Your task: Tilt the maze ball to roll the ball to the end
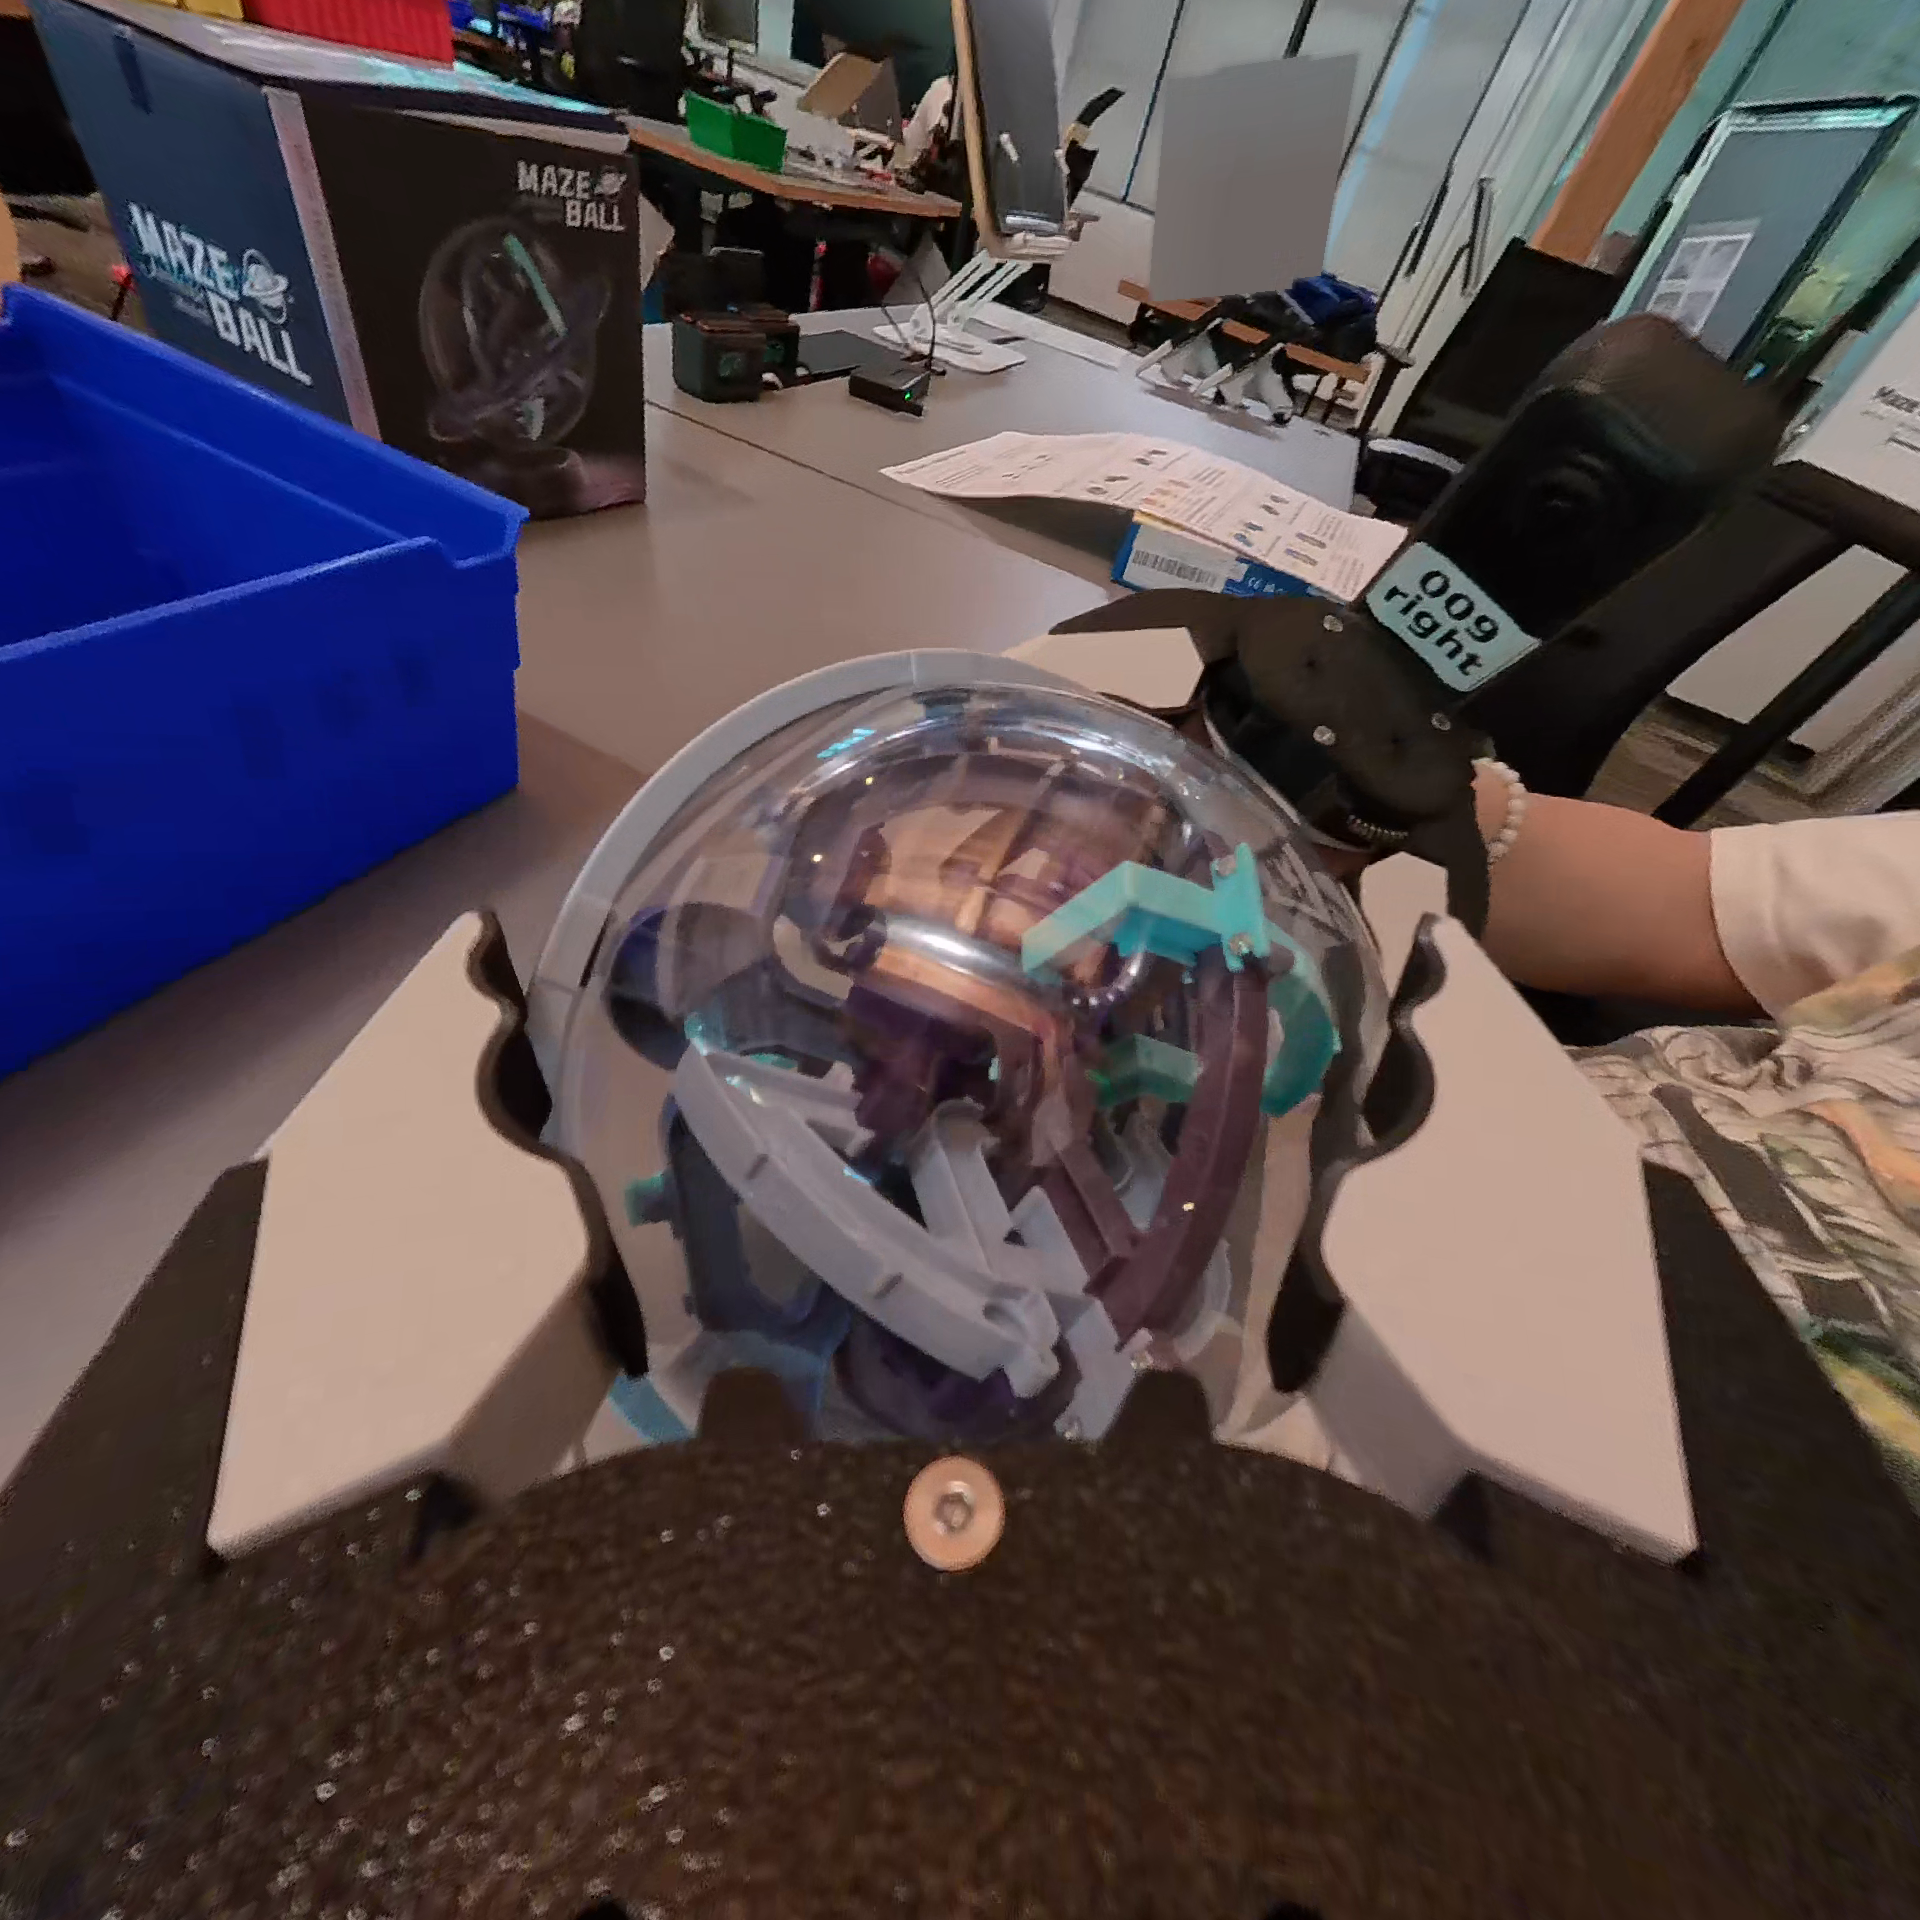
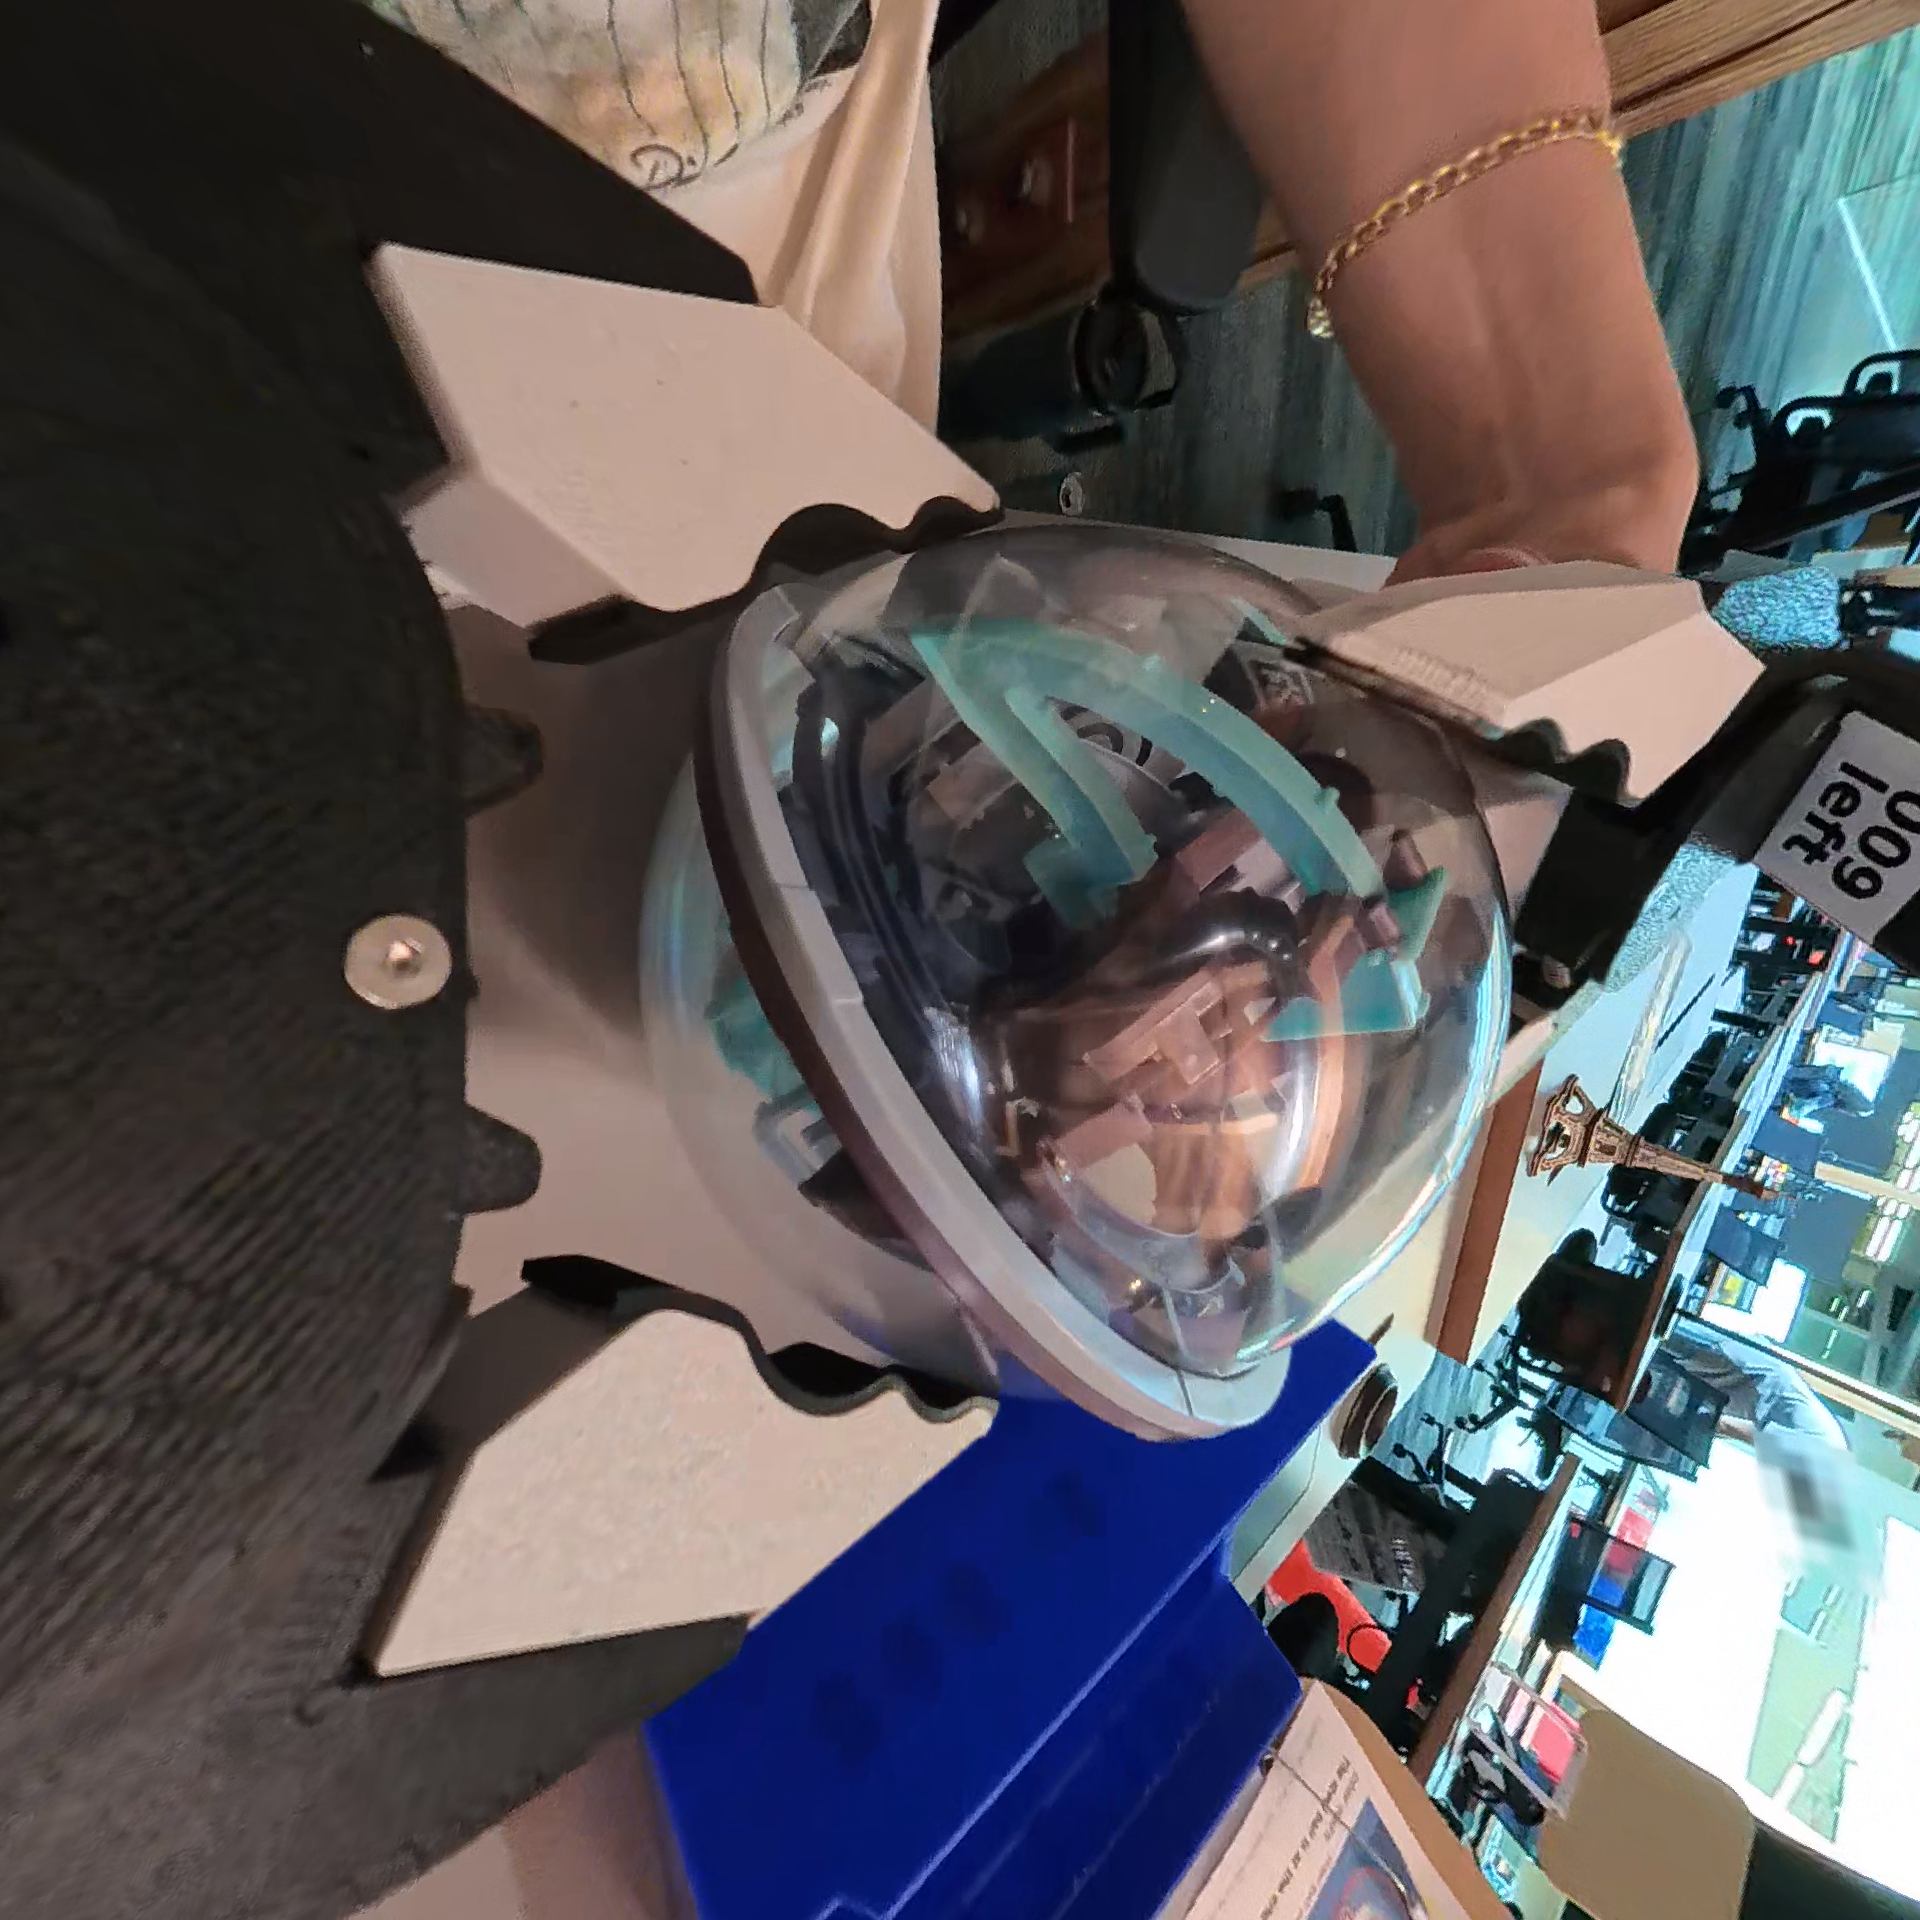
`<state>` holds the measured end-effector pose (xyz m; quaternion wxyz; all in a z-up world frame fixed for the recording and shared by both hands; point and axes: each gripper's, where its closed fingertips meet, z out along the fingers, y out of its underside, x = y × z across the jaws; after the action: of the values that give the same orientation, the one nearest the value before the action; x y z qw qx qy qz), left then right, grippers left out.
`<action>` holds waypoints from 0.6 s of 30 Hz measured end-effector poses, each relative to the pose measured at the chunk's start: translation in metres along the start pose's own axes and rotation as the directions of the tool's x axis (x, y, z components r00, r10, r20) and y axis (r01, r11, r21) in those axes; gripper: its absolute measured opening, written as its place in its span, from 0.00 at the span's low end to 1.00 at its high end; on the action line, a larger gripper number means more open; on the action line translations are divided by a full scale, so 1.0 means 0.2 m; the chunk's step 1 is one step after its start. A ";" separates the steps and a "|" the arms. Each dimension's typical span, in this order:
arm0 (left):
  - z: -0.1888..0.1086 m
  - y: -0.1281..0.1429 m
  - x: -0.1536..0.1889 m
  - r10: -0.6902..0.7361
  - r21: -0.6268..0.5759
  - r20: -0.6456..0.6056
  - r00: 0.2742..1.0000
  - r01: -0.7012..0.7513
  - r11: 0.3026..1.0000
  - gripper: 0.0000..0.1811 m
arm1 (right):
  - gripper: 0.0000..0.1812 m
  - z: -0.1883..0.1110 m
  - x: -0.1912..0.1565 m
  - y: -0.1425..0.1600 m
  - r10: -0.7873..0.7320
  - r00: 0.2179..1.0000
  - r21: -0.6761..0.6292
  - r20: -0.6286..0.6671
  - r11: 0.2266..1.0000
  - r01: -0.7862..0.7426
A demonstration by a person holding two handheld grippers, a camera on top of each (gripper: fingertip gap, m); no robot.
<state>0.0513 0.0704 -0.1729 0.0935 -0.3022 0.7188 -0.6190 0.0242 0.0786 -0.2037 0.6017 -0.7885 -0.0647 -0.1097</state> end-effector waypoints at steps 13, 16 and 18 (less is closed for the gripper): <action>-0.11 -0.11 -0.10 0.037 0.116 0.099 0.994 -0.048 0.992 0.87 | 0.79 -0.01 0.00 0.02 -0.240 0.970 -0.031 -0.035 0.971 0.239; -0.05 -0.03 -0.05 -0.007 0.048 0.000 1.000 0.007 0.999 0.87 | 0.79 -0.01 0.00 0.03 -0.286 0.957 -0.056 -0.041 0.957 0.284; -0.02 0.00 -0.03 -0.017 0.039 -0.026 1.000 0.018 0.999 0.87 | 0.80 -0.01 0.01 0.03 -0.318 0.947 -0.055 -0.052 0.948 0.315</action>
<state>0.0543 0.0761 -0.1726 0.0850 -0.2987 0.7051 -0.6375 0.0274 0.0751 -0.2094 0.5598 -0.7779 -0.1694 -0.2300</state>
